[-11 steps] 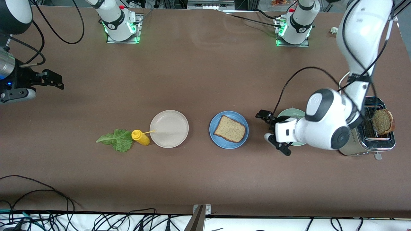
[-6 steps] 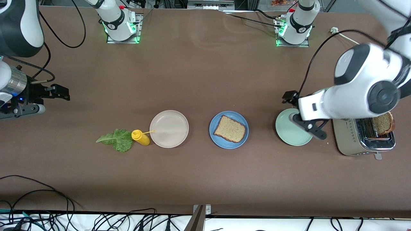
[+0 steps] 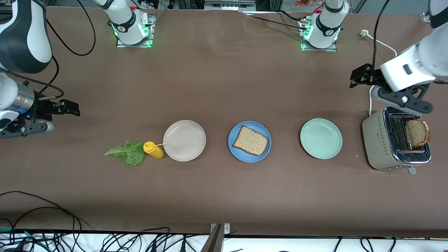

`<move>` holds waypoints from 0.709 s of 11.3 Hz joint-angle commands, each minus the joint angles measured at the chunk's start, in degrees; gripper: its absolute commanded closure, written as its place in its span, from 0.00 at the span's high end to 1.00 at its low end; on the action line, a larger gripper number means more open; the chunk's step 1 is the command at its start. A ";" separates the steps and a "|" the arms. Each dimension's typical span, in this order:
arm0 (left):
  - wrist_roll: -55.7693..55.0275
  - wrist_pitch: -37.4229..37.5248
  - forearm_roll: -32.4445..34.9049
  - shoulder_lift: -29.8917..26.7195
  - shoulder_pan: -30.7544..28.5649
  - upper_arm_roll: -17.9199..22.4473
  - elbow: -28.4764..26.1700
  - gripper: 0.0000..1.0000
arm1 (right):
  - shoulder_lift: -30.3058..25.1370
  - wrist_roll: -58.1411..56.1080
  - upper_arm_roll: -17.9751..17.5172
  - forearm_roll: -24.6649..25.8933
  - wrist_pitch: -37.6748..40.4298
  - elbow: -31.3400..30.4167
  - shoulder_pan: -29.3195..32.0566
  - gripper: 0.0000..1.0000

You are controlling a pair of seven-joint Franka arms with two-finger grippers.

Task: Make sandwich in blue plate with both arms
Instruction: 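Retract the left gripper while the right gripper reaches the lettuce leaf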

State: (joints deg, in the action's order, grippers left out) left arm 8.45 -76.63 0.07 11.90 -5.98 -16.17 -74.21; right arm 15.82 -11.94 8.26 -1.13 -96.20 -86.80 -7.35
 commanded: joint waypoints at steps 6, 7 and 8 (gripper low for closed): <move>0.25 -12.93 -2.97 -14.98 7.47 15.01 -21.42 1.00 | 14.05 -5.19 -0.44 -2.04 -14.88 0.76 -1.52 1.00; 0.25 -12.93 -3.58 -14.97 7.39 15.46 -21.51 1.00 | 15.63 -5.20 -0.53 -2.12 -16.37 0.93 -1.97 1.00; 0.07 -12.93 -3.67 -15.32 7.39 15.46 -22.20 1.00 | 17.12 -5.11 -0.70 -2.12 -17.52 1.11 -2.14 1.00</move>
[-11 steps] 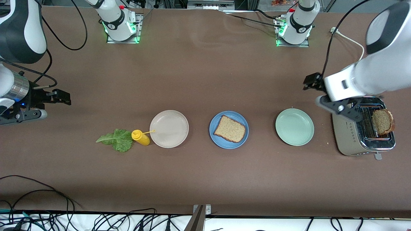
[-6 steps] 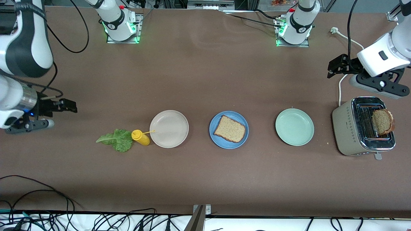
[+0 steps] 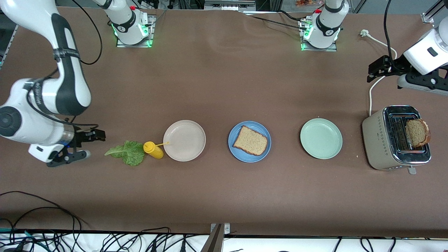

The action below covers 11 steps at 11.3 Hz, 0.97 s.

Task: Make sandwich in blue plate with both arms
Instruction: 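Retract the left gripper while the right gripper reaches the lettuce leaf, then lower the right gripper and grasp the green lettuce leaf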

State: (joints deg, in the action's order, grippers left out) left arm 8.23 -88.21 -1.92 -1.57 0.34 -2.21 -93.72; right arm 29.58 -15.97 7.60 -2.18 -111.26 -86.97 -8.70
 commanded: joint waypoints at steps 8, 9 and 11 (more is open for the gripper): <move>0.03 -0.30 -1.33 -1.33 1.06 1.25 -2.08 1.00 | 11.28 -1.08 -2.23 -1.08 -11.51 1.45 -1.24 1.00; 0.12 -0.21 -1.42 -1.33 0.89 1.25 -2.08 1.00 | 11.64 -1.17 -2.32 -1.08 -12.65 1.45 -1.15 1.00; 0.21 -0.04 -1.68 -1.33 0.54 1.34 -2.08 1.00 | 12.43 -1.17 -2.41 -0.99 -13.71 1.45 -1.50 1.00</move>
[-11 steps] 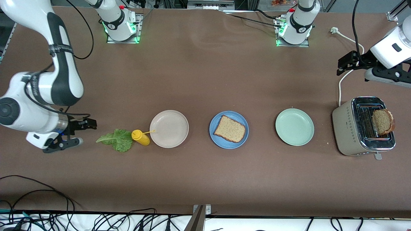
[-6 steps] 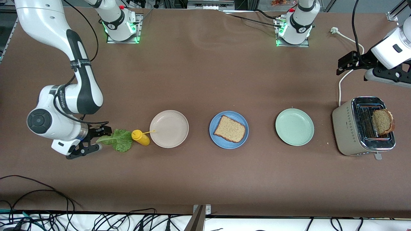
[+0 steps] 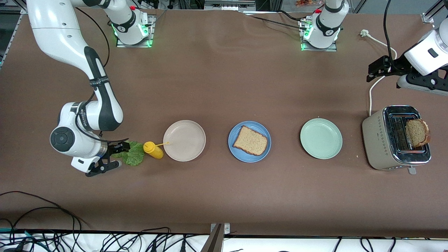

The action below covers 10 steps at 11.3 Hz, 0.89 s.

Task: Make sandwich in blue plate with both arms
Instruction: 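Lower the right gripper and grasp the green lettuce leaf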

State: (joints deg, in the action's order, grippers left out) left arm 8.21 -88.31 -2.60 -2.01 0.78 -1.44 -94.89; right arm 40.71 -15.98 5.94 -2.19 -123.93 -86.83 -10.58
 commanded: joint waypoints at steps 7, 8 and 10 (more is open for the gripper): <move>0.49 0.33 -1.09 -0.80 -0.34 0.73 -0.91 1.00 | 4.56 -1.42 -1.46 -0.45 -7.38 -0.97 0.03 1.00; 0.40 0.33 -1.18 -0.80 -0.43 0.73 -0.91 1.00 | 4.47 -2.47 -1.46 -0.45 -7.38 -0.97 0.03 0.88; 0.40 0.33 -1.18 -0.80 -0.43 0.73 -0.91 1.00 | 4.38 -4.66 -1.46 -0.45 -7.38 -0.97 0.03 0.54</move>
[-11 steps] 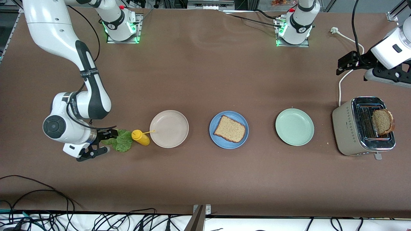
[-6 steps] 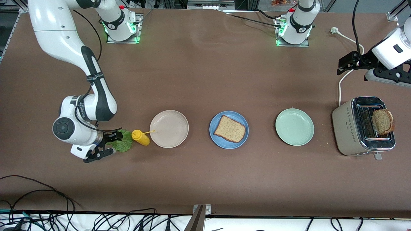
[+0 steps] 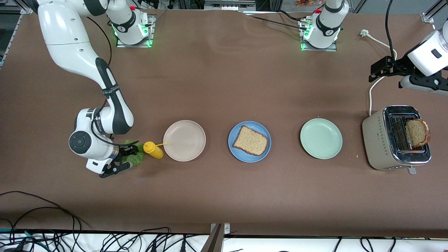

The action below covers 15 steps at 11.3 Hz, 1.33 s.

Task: Make sandwich in blue plate with both arms
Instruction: 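Lower the right gripper and grasp the green lettuce leaf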

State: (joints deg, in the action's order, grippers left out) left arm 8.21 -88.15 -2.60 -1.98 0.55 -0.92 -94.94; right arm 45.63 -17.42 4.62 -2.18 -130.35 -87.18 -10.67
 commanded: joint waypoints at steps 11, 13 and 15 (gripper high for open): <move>0.40 0.17 -1.18 -0.83 -0.11 0.13 -0.86 1.00 | -8.08 -5.25 -0.05 -0.89 7.63 -0.71 0.03 0.00; 0.40 0.17 -1.18 -0.83 -0.11 0.13 -0.86 1.00 | -10.90 -5.25 -0.05 -0.98 11.76 -0.80 -0.05 0.00; 0.49 0.17 -1.18 -0.83 -0.11 0.13 -0.86 1.00 | -13.36 -5.25 -0.05 -0.98 15.80 -0.80 -0.05 0.00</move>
State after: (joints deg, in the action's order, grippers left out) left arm 8.21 -88.11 -2.62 -1.97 0.53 -0.92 -95.00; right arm 36.05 -21.55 4.63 -2.18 -118.86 -86.69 -10.67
